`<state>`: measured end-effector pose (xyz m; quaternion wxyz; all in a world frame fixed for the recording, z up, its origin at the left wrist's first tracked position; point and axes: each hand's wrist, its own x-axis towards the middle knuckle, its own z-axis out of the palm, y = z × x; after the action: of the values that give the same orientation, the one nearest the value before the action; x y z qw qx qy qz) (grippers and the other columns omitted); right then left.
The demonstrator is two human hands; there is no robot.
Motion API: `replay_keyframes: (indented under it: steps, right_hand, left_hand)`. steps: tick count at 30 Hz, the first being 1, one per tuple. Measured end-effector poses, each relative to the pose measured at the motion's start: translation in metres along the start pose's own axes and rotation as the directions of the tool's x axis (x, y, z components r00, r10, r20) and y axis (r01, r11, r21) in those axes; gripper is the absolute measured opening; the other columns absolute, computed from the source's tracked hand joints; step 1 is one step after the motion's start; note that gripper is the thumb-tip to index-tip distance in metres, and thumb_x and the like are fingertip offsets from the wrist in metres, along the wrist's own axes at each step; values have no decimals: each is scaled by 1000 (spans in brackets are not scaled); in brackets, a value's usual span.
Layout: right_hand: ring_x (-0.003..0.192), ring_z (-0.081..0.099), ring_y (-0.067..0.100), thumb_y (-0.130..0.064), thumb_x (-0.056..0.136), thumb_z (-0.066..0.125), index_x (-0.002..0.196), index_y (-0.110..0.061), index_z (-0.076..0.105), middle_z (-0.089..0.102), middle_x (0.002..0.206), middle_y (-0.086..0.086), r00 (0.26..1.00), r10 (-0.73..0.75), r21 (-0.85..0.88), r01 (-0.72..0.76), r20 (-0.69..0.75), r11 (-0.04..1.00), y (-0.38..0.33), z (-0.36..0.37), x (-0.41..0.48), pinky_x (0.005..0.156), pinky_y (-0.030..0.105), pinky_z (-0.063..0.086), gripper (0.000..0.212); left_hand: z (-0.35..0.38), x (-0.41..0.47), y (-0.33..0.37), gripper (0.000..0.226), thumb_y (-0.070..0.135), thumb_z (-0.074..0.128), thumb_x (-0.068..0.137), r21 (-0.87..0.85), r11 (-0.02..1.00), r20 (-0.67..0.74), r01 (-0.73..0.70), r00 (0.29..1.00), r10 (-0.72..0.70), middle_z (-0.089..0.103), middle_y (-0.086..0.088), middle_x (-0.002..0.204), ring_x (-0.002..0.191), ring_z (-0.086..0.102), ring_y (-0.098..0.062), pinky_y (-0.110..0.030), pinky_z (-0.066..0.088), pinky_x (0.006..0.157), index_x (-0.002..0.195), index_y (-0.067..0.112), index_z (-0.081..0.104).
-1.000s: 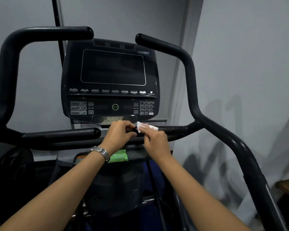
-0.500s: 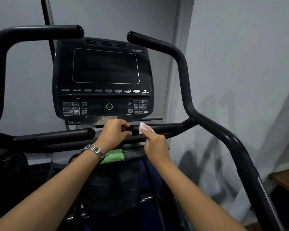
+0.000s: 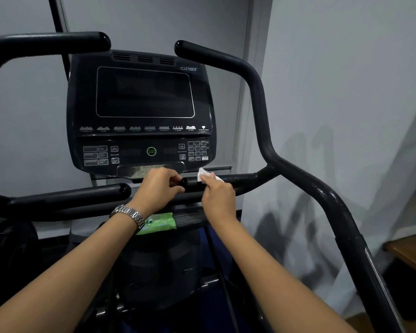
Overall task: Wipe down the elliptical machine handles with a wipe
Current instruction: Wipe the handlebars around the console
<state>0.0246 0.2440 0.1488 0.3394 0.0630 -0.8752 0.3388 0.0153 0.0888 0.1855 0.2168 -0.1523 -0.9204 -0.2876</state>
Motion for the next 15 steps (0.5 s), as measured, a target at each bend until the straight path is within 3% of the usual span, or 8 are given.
replay_keyframes:
  steps: [5,10,15]
  right_hand:
    - [123,55,28,10,87,47,121,-9,65,60,129,15,985,-162,56,158,63,986,-10,3,-22,101,40,46,43]
    - [111,60,35,8,86,45,112,-11,70,65,120,20,999,40,-12,-40,-3,999,11,-3,6,93,40,50,41]
    - [115,55,37,9,84,47,123,-12,64,61,126,18,985,-144,-19,146,96,989,-8,4,-5,91,44,51,47]
  left_hand:
    - [-3,2,0,23,18,77,76,24,999,17,-33,999,33,72,-2,89,83,65,-13,-33,54,82,98,12,72]
    - [-5,2,2,25,22,78,75,17,1000,36,-11,999,11,71,0,87,82,65,-11,-33,55,81,97,13,72]
    - [-9,5,4,23,29,78,75,37,999,52,-7,999,5,71,2,83,78,63,-7,-21,49,72,92,14,73]
